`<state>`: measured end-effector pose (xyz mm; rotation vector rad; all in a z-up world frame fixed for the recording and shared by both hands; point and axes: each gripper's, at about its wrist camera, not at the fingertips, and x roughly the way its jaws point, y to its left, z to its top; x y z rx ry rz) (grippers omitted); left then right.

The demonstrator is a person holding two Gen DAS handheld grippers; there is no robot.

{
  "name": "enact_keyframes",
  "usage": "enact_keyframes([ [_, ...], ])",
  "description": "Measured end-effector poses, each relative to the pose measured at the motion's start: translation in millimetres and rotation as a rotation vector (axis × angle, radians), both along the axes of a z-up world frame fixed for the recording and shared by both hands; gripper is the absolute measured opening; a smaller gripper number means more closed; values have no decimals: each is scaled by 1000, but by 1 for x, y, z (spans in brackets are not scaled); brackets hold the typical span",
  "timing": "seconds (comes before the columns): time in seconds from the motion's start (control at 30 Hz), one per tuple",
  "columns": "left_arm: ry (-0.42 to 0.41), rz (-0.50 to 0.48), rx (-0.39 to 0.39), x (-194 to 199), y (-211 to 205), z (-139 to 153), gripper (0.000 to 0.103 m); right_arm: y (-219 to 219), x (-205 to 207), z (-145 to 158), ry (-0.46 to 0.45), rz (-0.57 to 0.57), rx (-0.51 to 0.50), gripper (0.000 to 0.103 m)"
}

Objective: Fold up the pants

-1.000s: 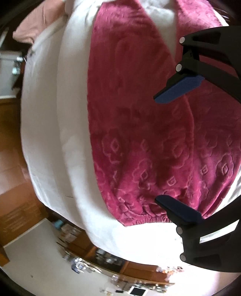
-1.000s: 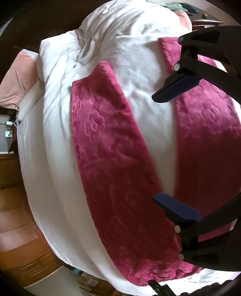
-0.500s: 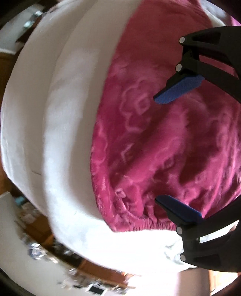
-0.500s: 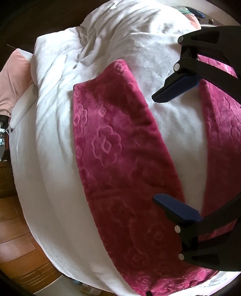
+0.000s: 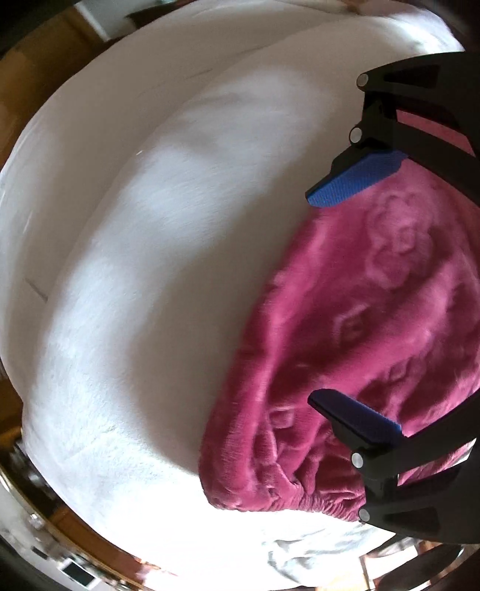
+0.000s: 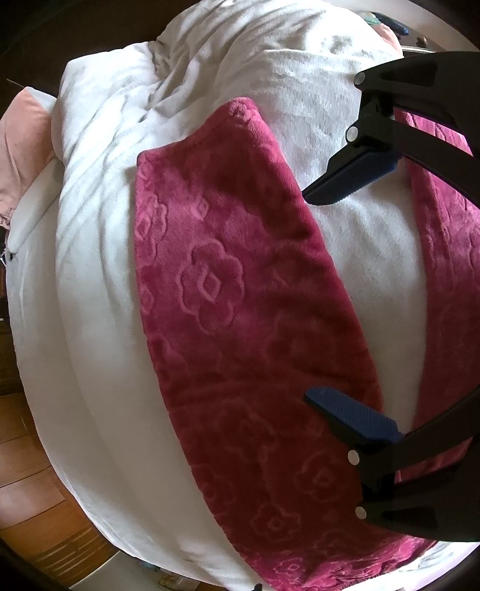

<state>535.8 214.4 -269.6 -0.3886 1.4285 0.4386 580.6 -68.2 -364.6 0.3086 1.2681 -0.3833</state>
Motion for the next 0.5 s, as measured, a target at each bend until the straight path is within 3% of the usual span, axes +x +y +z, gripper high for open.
enact_keyframes([
  [0.17, 61, 78, 38, 32, 13, -25, 98, -3, 2, -5, 8, -7, 9, 100],
  [0.3, 87, 134, 24, 40, 24, -45, 94, -8, 4, -7, 12, -12, 9, 100],
  [0.4, 63, 170, -19, 52, 39, -59, 86, -13, 5, -8, 11, -20, 7, 99],
  [0.5, 36, 181, -39, 52, 44, -59, 66, -19, 7, -10, 10, -26, 2, 99],
])
